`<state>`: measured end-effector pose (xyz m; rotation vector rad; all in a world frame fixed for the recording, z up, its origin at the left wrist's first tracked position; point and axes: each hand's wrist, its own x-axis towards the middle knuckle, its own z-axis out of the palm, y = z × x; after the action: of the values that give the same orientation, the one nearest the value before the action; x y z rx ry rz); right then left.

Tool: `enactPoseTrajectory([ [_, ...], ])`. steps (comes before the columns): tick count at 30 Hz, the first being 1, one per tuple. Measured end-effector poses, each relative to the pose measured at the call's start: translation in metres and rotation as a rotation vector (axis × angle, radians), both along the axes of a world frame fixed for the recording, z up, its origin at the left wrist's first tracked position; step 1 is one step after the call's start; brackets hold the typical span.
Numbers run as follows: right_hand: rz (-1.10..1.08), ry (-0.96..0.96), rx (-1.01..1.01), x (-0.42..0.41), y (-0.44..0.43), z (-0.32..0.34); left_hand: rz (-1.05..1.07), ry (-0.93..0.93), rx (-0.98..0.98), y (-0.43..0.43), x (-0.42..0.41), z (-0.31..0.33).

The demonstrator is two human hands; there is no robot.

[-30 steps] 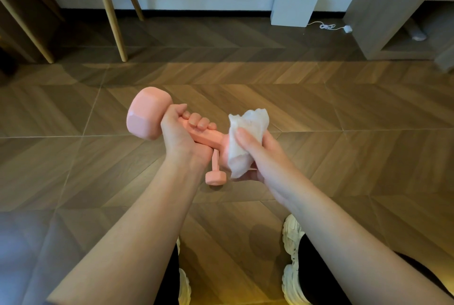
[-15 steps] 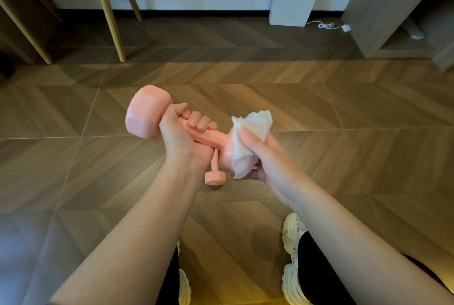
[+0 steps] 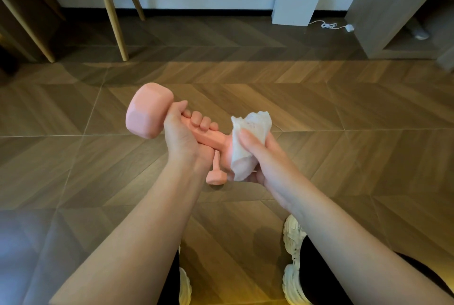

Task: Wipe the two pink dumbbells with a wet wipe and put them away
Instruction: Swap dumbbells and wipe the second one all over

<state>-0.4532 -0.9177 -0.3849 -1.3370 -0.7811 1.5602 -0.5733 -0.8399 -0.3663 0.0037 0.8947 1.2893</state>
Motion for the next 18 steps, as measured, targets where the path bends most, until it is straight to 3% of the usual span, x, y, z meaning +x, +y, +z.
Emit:
enactPoseTrajectory([
  [4,0.134,0.156,-0.001,0.011,0.001,0.006,0.02,0.001,0.01,0.004,-0.005,-0.001],
  [9,0.059,-0.105,0.031,-0.001,-0.004,0.001,-0.014,-0.033,-0.003,0.0,-0.003,-0.003],
  [12,-0.031,-0.024,-0.007,-0.001,0.0,0.004,-0.036,-0.012,0.015,0.0,0.0,-0.002],
  [16,0.138,0.179,0.012,0.014,-0.003,0.011,-0.002,-0.031,0.017,0.005,-0.006,-0.002],
  [18,0.178,0.07,0.056,0.013,-0.005,0.007,0.005,-0.046,0.004,0.005,-0.007,-0.002],
])
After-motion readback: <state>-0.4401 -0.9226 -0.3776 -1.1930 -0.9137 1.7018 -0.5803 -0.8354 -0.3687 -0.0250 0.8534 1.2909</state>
